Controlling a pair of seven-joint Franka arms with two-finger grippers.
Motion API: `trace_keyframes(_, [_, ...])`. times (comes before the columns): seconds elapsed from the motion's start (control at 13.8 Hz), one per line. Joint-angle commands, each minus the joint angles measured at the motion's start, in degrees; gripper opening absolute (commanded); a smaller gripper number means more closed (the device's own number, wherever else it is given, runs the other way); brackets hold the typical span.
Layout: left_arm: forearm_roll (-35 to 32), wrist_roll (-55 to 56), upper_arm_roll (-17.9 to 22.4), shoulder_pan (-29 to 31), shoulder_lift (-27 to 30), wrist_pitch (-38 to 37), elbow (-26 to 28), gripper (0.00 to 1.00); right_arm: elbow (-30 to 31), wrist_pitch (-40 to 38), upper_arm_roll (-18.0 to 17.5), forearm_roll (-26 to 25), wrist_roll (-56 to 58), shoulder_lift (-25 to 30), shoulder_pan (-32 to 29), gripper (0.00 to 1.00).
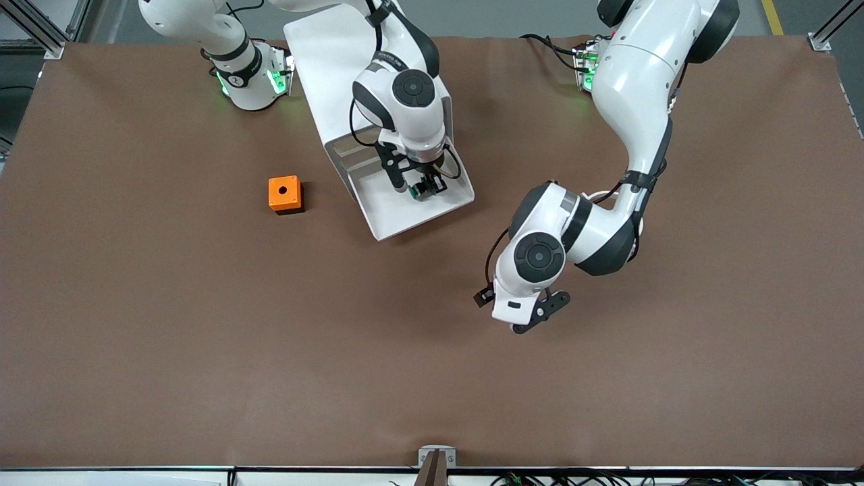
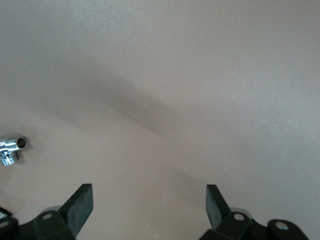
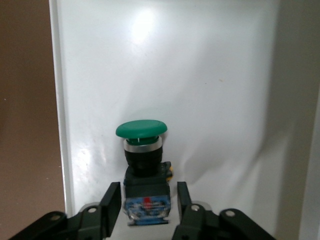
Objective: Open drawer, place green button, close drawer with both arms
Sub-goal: 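Lower the push-button into the drawer and open the right gripper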
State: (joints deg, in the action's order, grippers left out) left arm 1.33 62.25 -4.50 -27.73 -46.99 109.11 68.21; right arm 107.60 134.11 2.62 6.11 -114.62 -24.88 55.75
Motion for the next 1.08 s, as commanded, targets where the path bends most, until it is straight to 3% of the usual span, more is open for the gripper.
trace_keyframes(0.0, [-1.5,0.2,0.0,-0.4,0.9,-0.1,0.9,0.99,-2.2,-0.9,0.5,0.1,-0.1,-1.4,1.4,1.0])
trace_keyframes(0.72, [-1.3,0.5,-3.4,-0.9,0.7,-0.2,1.6,0.99,-7.8,-13.3,0.9,0.2,21.2,-0.8,-4.8,1.0])
trace_keyframes(1.01, [-1.3,0.4,-4.2,-0.9,0.7,-0.2,1.6,0.99,-7.8,-21.4,1.0,0.1,35.6,4.0,-10.6,1.0])
